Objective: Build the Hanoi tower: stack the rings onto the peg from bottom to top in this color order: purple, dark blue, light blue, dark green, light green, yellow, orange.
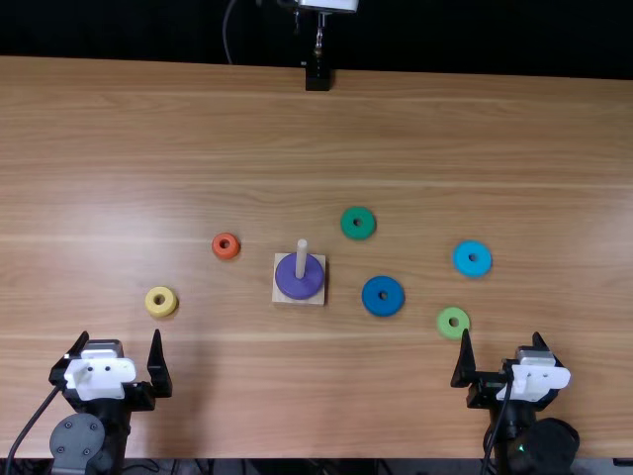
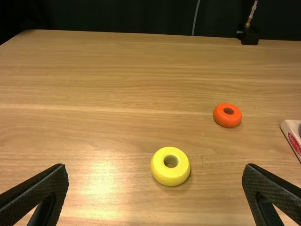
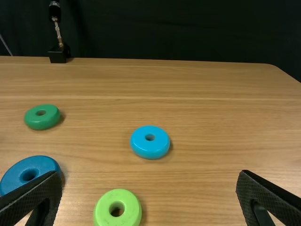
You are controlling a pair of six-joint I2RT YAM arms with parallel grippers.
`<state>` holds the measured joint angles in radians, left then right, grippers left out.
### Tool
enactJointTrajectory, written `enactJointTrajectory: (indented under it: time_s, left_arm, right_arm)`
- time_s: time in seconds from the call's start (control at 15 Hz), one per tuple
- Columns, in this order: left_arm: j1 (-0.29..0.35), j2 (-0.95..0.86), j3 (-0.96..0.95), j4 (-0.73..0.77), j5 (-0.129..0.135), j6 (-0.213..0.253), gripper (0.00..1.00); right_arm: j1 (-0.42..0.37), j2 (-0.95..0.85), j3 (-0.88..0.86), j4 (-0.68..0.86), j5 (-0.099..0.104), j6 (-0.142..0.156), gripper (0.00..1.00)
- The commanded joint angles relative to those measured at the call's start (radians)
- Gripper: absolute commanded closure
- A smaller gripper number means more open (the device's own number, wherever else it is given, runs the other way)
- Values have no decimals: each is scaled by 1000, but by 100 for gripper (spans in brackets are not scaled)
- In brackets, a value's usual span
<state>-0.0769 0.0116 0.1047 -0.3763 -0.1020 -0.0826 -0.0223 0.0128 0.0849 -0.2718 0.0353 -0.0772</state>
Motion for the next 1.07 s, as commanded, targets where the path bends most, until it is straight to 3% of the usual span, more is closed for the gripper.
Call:
enactJointTrajectory:
  time_s: [0.0, 0.6, 0.73, 1.0]
  left_arm:
    - [0, -12, -105, -86, -8, 0, 0]
    - [0, -12, -105, -86, -8, 0, 0]
    - [0, -12, -105, -86, -8, 0, 0]
    - [0, -12, -105, -86, -8, 0, 0]
  right_arm:
    - [-7, -13, -66, -66, 20, 2, 0]
    - [-2, -13, -54, -57, 20, 9, 0]
    - [-2, -11, 46, -51, 20, 15, 0]
    - [-2, 260, 319, -48, 20, 17, 0]
